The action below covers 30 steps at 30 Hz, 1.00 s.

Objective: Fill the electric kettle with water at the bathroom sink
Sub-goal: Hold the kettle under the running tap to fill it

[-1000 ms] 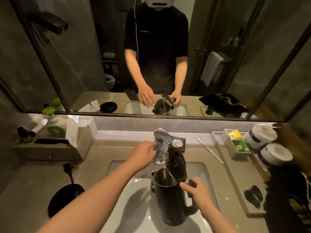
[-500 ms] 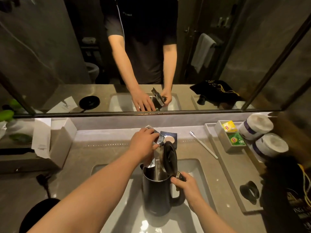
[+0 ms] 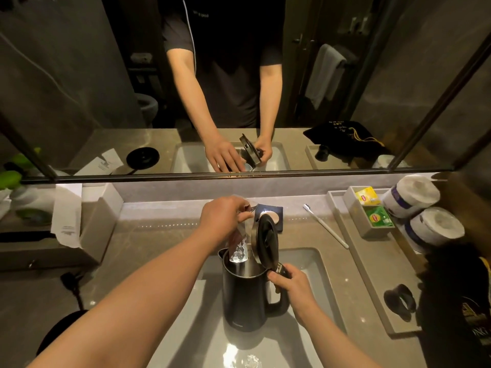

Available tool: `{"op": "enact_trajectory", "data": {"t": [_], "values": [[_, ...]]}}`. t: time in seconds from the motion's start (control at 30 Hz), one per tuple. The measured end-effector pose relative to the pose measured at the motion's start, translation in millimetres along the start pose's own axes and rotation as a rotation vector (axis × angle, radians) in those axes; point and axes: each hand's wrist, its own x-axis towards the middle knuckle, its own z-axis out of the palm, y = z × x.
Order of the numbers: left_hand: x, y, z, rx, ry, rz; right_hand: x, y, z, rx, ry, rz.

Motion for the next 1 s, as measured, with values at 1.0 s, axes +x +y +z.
{"op": "enact_trajectory", "data": {"t": [1.0], "values": [[-17.5,-13.4,9.8,-0.192,-0.138,-0.021,-10.7,-7.4,-0.9,0.048,-0.009,-0.008]]}}
